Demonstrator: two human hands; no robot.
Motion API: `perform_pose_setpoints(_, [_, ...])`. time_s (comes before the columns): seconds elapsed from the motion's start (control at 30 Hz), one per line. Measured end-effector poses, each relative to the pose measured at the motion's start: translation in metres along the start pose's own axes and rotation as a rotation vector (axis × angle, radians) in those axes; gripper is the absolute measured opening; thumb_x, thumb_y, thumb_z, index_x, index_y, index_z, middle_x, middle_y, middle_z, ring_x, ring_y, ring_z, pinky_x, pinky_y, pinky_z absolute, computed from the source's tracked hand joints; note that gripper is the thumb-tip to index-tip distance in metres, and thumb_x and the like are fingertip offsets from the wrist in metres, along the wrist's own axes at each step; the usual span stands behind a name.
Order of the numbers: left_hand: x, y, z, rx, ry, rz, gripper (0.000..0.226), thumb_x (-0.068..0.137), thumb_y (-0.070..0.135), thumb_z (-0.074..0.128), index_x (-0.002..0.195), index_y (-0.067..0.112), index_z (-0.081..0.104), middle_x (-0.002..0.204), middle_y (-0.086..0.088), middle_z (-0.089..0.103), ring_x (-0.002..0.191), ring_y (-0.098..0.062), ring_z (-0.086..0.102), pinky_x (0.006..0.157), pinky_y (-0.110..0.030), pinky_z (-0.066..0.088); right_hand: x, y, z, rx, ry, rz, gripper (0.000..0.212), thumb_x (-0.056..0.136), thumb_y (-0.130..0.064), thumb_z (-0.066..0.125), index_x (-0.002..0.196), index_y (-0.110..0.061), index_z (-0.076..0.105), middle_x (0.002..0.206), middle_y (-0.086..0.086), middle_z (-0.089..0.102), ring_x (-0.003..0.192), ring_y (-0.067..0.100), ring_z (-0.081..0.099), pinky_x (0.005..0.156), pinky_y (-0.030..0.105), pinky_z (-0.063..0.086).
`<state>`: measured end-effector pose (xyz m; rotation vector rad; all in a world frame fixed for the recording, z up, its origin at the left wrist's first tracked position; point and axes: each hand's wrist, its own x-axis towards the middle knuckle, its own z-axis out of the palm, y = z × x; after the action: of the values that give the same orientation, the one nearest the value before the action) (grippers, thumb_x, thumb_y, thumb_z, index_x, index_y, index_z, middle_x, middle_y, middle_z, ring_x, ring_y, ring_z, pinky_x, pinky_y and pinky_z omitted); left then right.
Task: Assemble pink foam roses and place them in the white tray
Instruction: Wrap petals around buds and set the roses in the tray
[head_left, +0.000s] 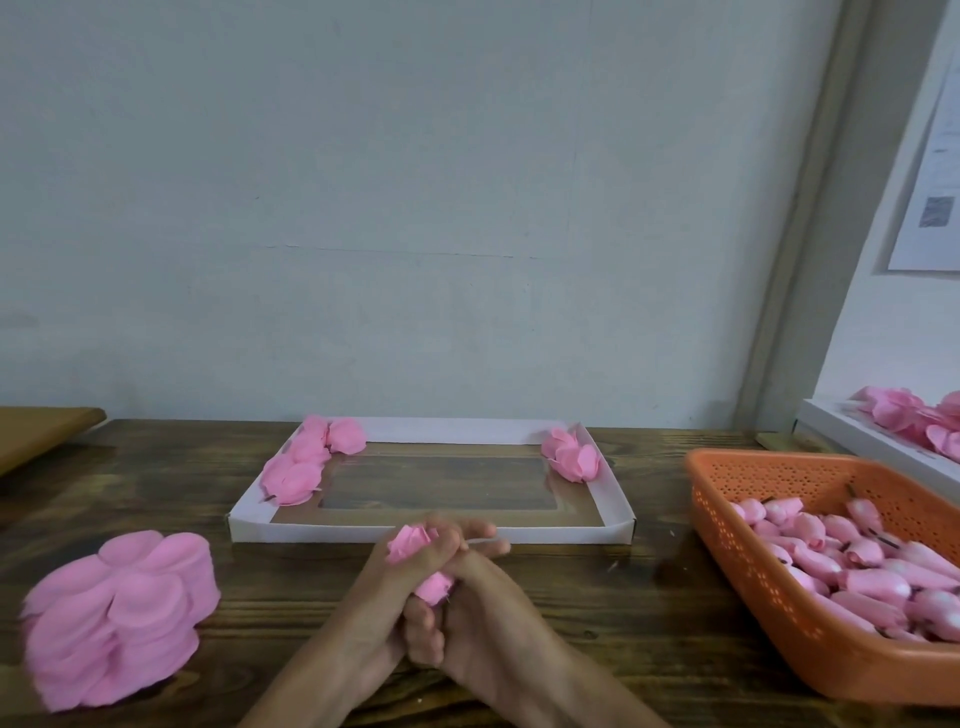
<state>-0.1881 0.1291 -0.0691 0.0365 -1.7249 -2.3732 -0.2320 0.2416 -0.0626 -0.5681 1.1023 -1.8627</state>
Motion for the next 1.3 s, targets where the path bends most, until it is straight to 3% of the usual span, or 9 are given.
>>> perform_pose_setpoints(0.1, [0.0, 0.001, 0.004, 0.092, 0.117, 0.013, 0.055, 0.073, 0.07, 0.078, 0.101, 0.023, 0.08, 0.125, -0.012, 0.074, 0.087, -0.04, 0.065, 0.059, -0.025, 0.044, -0.001, 0.003, 0.002, 0.024, 0.047, -0.025, 0.034, 0.096, -0.033, 0.071, 0.119, -0.008, 0.066, 0.071, 0.008, 0.054, 0.062, 0.016, 0.057, 0.057, 0.025, 0.044])
perform_pose_setpoints(0.2, [0.002, 0.0, 0.005, 0.096, 0.208, 0.087, 0.048, 0.076, 0.064, 0.074, 0.091, 0.019, 0.079, 0.116, -0.012, 0.077, 0.103, -0.047, 0.07, 0.082, -0.049, 0.046, 0.001, 0.006, 0.003, 0.02, 0.115, -0.072, 0.031, 0.099, -0.026, 0.064, 0.121, -0.004, 0.066, 0.077, 0.008, 0.06, 0.068, 0.018, 0.06, 0.061, 0.029, 0.046])
perform_pose_setpoints(0.33, [0.002, 0.002, 0.006, 0.11, 0.208, 0.077, 0.046, 0.078, 0.06, 0.076, 0.084, 0.014, 0.074, 0.104, -0.014, 0.078, 0.086, -0.042, 0.068, 0.056, -0.03, 0.048, 0.001, 0.005, -0.002, -0.022, 0.118, -0.054, 0.029, 0.103, -0.025, 0.06, 0.117, 0.0, 0.068, 0.075, 0.01, 0.058, 0.065, 0.02, 0.058, 0.059, 0.028, 0.047])
perform_pose_setpoints(0.5, [0.006, -0.004, 0.006, 0.062, 0.227, 0.156, 0.048, 0.077, 0.051, 0.083, 0.071, 0.005, 0.068, 0.079, -0.025, 0.07, 0.092, -0.041, 0.075, 0.071, -0.032, 0.061, 0.002, 0.007, 0.001, -0.156, 0.243, 0.072, 0.033, 0.11, -0.038, 0.048, 0.103, -0.012, 0.067, 0.061, 0.007, 0.05, 0.051, 0.02, 0.052, 0.048, 0.027, 0.04])
perform_pose_setpoints(0.63, [0.008, -0.009, 0.003, 0.084, 0.278, 0.147, 0.054, 0.086, 0.053, 0.076, 0.071, 0.001, 0.067, 0.081, -0.026, 0.072, 0.091, -0.039, 0.076, 0.071, -0.031, 0.061, 0.001, 0.013, 0.008, -0.016, 0.288, 0.013, 0.016, 0.106, -0.024, 0.059, 0.108, -0.01, 0.067, 0.088, 0.014, 0.072, 0.071, 0.022, 0.071, 0.058, 0.03, 0.051])
perform_pose_setpoints(0.73, [0.012, -0.008, 0.0, 0.051, 0.347, 0.179, 0.046, 0.083, 0.046, 0.072, 0.068, 0.004, 0.061, 0.074, -0.02, 0.067, 0.09, -0.035, 0.077, 0.07, -0.034, 0.062, 0.0, 0.012, 0.002, 0.035, 0.215, -0.065, 0.028, 0.098, -0.01, 0.069, 0.124, -0.002, 0.068, 0.109, 0.019, 0.074, 0.093, 0.026, 0.073, 0.073, 0.032, 0.057])
perform_pose_setpoints(0.93, [0.007, -0.003, 0.002, 0.039, 0.265, 0.156, 0.048, 0.087, 0.046, 0.077, 0.061, 0.008, 0.062, 0.069, -0.021, 0.062, 0.068, -0.03, 0.068, 0.062, -0.035, 0.059, 0.004, 0.013, -0.002, -0.017, 0.206, 0.005, 0.041, 0.101, -0.031, 0.065, 0.12, 0.006, 0.065, 0.074, 0.017, 0.063, 0.064, 0.024, 0.064, 0.062, 0.03, 0.054])
perform_pose_setpoints(1.13, [0.009, -0.002, -0.002, -0.127, 0.26, 0.067, 0.051, 0.091, 0.047, 0.065, 0.071, 0.001, 0.057, 0.069, -0.031, 0.06, 0.043, -0.022, 0.061, 0.035, -0.027, 0.048, 0.004, 0.008, -0.007, -0.345, 0.25, -0.046, 0.038, 0.11, -0.034, 0.05, 0.091, -0.008, 0.07, 0.07, 0.01, 0.069, 0.059, 0.021, 0.064, 0.058, 0.03, 0.054])
perform_pose_setpoints(1.3, [0.017, -0.004, -0.008, -0.351, 0.289, 0.064, 0.044, 0.086, 0.047, 0.07, 0.063, 0.015, 0.052, 0.062, -0.007, 0.046, 0.066, -0.025, 0.061, 0.081, -0.049, 0.062, 0.0, 0.006, -0.012, -0.575, 0.22, -0.167, 0.019, 0.105, -0.016, 0.058, 0.09, -0.01, 0.068, 0.077, 0.012, 0.07, 0.068, 0.023, 0.066, 0.064, 0.034, 0.059])
